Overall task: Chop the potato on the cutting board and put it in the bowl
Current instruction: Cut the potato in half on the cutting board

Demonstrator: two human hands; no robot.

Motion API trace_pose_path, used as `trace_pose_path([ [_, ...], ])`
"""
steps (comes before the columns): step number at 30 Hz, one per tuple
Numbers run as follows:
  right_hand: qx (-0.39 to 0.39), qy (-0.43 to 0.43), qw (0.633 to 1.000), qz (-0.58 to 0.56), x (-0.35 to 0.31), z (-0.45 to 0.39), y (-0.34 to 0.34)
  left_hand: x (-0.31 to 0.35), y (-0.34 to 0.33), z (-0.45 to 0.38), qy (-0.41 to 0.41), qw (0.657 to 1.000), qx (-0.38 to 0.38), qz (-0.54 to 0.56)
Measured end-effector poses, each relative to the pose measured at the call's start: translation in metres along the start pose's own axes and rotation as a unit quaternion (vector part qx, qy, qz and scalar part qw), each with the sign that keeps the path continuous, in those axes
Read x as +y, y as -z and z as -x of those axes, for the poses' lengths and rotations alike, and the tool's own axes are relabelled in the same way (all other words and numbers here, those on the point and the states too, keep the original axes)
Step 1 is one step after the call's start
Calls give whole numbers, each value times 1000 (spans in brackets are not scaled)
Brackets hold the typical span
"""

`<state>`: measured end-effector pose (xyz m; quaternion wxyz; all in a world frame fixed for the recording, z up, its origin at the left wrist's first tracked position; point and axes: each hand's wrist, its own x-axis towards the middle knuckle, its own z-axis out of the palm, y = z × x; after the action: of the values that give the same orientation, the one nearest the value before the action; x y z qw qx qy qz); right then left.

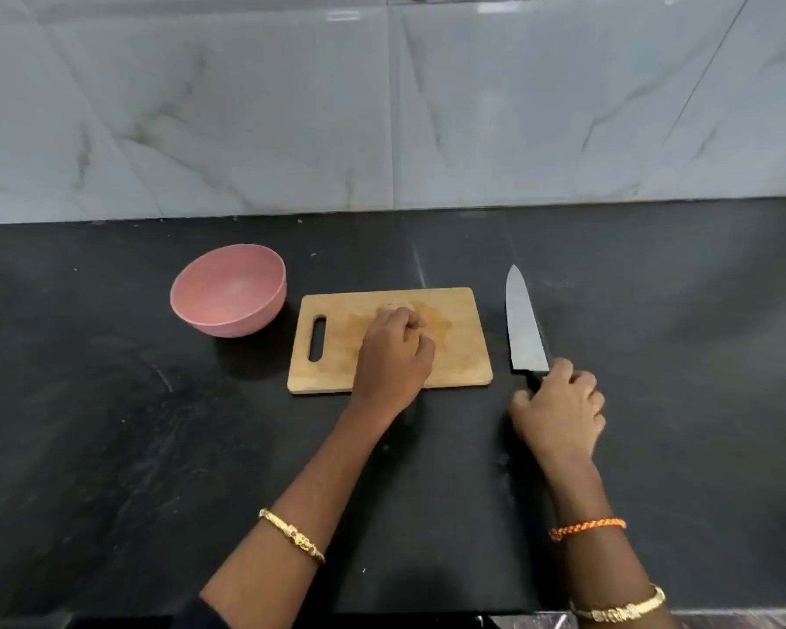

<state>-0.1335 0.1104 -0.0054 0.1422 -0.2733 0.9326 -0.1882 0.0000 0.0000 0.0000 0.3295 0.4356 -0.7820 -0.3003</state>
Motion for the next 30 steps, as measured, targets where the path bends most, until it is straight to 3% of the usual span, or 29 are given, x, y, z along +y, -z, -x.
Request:
trace_pose_path([
  [3,-40,-19,999,27,11,-8,2,-8,0,-4,3,997,68,-45],
  [7,-73,-45,993,-84,12,-15,3,-27,2,-9,48,991,104,-73],
  [11,-73,-81,961,-254,1,-8,5,-45,7,-17,76,996,45,-22],
  [18,-110,41,902,-416,-43,-9,-2,-58,19,-44,78,995,-64,-12],
  [21,-149,82,887,-429,-60,-23,-7,-59,20,-53,79,993,-87,-11],
  [25,-114,162,898,-394,-87,-39,-15,-60,21,-61,76,993,-87,14],
  [30,-95,172,920,-340,-100,-40,-33,-57,15,-52,98,994,-49,-5],
])
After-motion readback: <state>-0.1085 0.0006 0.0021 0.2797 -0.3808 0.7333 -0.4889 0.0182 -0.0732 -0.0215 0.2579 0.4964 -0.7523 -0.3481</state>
